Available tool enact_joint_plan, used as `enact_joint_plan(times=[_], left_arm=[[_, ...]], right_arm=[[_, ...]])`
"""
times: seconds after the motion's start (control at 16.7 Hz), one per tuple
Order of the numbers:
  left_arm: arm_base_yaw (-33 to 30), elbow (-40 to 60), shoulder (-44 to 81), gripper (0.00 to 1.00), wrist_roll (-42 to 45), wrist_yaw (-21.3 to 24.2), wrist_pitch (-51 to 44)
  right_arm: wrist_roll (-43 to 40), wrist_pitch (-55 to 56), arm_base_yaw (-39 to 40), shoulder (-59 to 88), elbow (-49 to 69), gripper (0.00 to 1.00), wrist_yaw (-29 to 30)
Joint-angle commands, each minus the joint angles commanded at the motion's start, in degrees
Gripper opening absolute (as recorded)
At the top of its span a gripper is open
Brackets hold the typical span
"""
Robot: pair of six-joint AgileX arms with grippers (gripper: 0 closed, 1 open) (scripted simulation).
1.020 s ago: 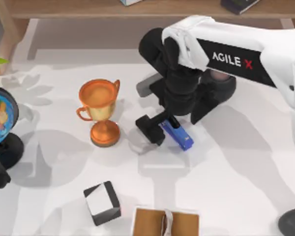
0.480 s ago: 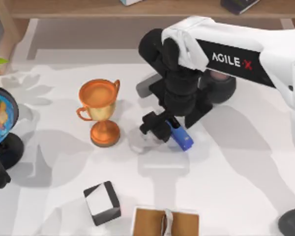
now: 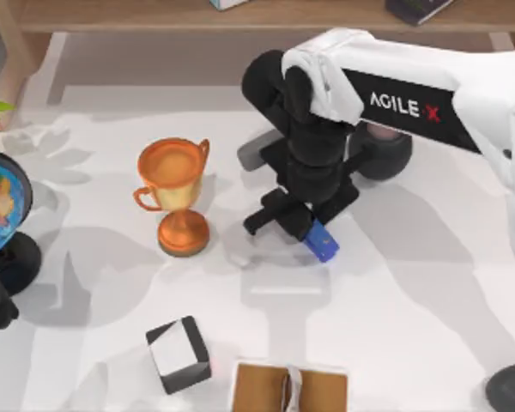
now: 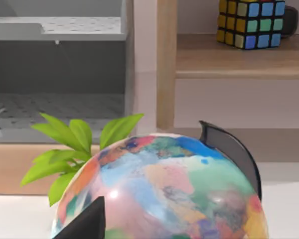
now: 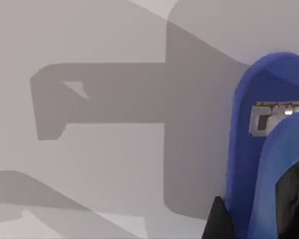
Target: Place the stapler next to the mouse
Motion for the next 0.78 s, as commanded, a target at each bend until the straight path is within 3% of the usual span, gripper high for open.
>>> enact_joint_plan(times=[0.78], left_arm=[[0.0,0.0,0.0,1.00,0.0,0.0,0.0]], right_arm=[[0.0,-3.6,-0.1,-0.9,2.8,0.00,0.1]])
